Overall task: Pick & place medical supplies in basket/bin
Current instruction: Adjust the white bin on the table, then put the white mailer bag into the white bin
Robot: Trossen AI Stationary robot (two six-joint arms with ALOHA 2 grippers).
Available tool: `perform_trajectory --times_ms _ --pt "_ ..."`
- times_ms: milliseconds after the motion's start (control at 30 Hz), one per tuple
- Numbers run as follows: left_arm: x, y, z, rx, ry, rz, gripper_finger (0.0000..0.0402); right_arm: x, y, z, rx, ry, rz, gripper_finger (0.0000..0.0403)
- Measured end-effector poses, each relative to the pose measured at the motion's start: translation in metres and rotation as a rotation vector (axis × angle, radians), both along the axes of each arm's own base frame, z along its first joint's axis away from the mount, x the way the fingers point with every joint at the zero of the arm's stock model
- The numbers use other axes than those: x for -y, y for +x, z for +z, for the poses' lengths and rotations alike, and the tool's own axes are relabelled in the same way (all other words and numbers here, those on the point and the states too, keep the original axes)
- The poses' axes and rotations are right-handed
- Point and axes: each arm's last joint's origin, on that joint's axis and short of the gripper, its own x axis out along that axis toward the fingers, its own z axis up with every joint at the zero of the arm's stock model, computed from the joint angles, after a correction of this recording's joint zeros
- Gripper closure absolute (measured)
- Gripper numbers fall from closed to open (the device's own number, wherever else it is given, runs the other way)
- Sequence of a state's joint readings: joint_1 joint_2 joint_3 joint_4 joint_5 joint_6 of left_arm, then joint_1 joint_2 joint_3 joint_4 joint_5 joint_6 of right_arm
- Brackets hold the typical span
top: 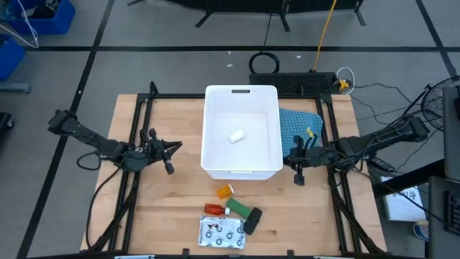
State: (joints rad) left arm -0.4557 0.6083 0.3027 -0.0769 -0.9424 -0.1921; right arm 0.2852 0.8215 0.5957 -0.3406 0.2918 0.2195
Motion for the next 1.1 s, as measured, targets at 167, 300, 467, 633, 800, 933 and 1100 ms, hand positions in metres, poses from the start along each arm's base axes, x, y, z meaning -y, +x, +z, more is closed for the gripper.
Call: perform_trajectory --times_ms 167,300,467,633,800,933,1100 --pt "0.0 0.0 0.0 -0.001 0.001 0.0 0.0366 0.004 -0.005 0.002 0.003 -0.063 -0.042 0.0403" --pt "0.0 0.0 -0.001 -0.015 0.016 -0.003 0.0366 0.007 -0.021 0.009 0.012 -0.078 0.038 0.0403" --pt "0.0 0.0 -0.001 -0.03 0.039 -0.01 0.0366 0.013 -0.045 0.024 0.136 -0.087 0.091 0.0403" --pt "0.001 0.0 -0.001 -0.041 0.039 -0.048 0.0366 0.014 -0.054 0.029 0.426 -0.038 0.154 0.0403" --pt "0.001 0.0 -0.001 -0.045 0.037 -0.065 0.0366 0.013 -0.051 -0.002 0.584 -0.125 0.163 0.0403" --pt "0.002 0.001 -0.001 -0.062 0.066 -0.11 0.0366 0.014 -0.053 -0.014 0.6 -0.22 0.185 0.0403" --pt "0.002 0.003 0.006 -0.004 0.081 -0.069 0.0366 0.016 -0.057 -0.009 0.657 -0.232 0.181 0.0403"
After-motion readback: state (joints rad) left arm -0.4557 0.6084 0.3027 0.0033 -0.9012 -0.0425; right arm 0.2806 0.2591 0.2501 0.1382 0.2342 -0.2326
